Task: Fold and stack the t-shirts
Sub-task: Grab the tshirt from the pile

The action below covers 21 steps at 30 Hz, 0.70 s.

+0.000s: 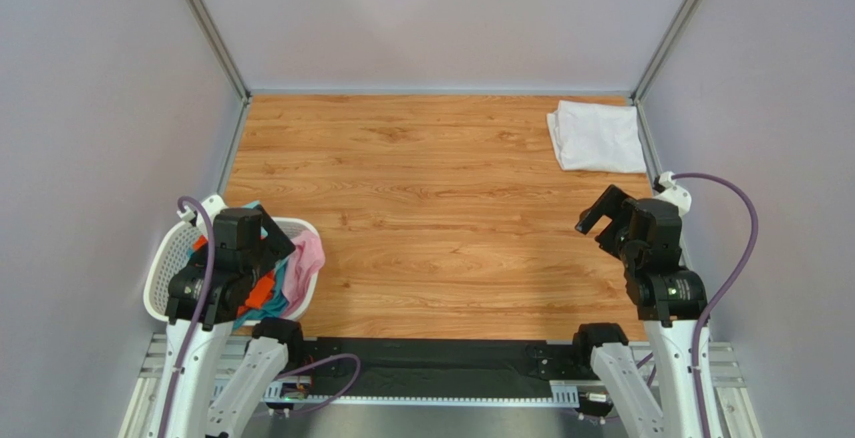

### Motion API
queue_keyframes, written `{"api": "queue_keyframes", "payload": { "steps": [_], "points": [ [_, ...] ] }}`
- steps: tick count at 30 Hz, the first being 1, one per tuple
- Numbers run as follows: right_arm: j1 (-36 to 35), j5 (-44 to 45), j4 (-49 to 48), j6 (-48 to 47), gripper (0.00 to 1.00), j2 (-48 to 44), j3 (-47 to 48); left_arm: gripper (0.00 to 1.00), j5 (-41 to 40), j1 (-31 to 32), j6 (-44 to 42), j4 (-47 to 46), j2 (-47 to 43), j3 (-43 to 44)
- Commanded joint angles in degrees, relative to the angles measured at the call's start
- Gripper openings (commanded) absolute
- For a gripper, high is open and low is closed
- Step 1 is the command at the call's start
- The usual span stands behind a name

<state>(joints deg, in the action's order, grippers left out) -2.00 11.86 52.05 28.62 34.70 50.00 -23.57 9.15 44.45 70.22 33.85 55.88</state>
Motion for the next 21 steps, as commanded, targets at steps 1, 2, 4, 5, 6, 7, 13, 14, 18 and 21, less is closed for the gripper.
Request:
{"api": "queue_keyframes", "payload": {
  "steps": [1,2,4,5,6,7,13,14,18,21],
  "points": [
    [0.24,-5.25,-1.95,-3.48,1.00,-2.87,1.07,1.00,-6.47,-0.36,6.07,5.97,2.36,2.74],
    [0.24,-6.83,-2.74,-4.53,1.00,-3.49,0.37,1.00,-10.05,-0.45,7.48,8.68,2.63,3.01],
    [0.24,-7.91,-2.75,-6.30,1.00,-4.46,-0.43,1.00,-13.41,-0.45,10.04,10.55,2.72,2.92],
    [0.16,-6.86,-2.40,-5.34,1.00,-4.99,-0.51,1.00,-15.26,-0.45,11.00,10.64,2.63,2.57],
    [0.24,-6.06,-2.13,-4.63,1.00,-5.16,-0.69,1.00,-15.54,-0.53,11.36,10.38,2.37,1.70],
    [0.24,-6.58,-2.22,-5.41,1.00,-5.17,-0.60,1.00,-15.63,-0.62,11.71,10.12,2.19,1.34],
    [0.16,-13.15,-2.13,-7.79,1.00,-3.32,-0.43,1.00,-15.64,-2.28,14.18,6.87,3.42,-2.70],
    [0.24,-14.05,-2.22,-7.79,1.00,-3.32,-0.95,1.00,-14.67,-2.90,14.00,5.82,3.86,-2.79],
    [0.24,-15.64,-3.98,-7.88,1.00,-3.85,-2.27,1.00,-13.95,-3.17,16.10,2.91,4.82,-4.54],
    [0.16,-14.32,-3.63,-8.14,1.00,-3.93,-2.54,0.99,-14.22,-4.05,16.91,1.69,5.61,-6.22]
  ]
}}
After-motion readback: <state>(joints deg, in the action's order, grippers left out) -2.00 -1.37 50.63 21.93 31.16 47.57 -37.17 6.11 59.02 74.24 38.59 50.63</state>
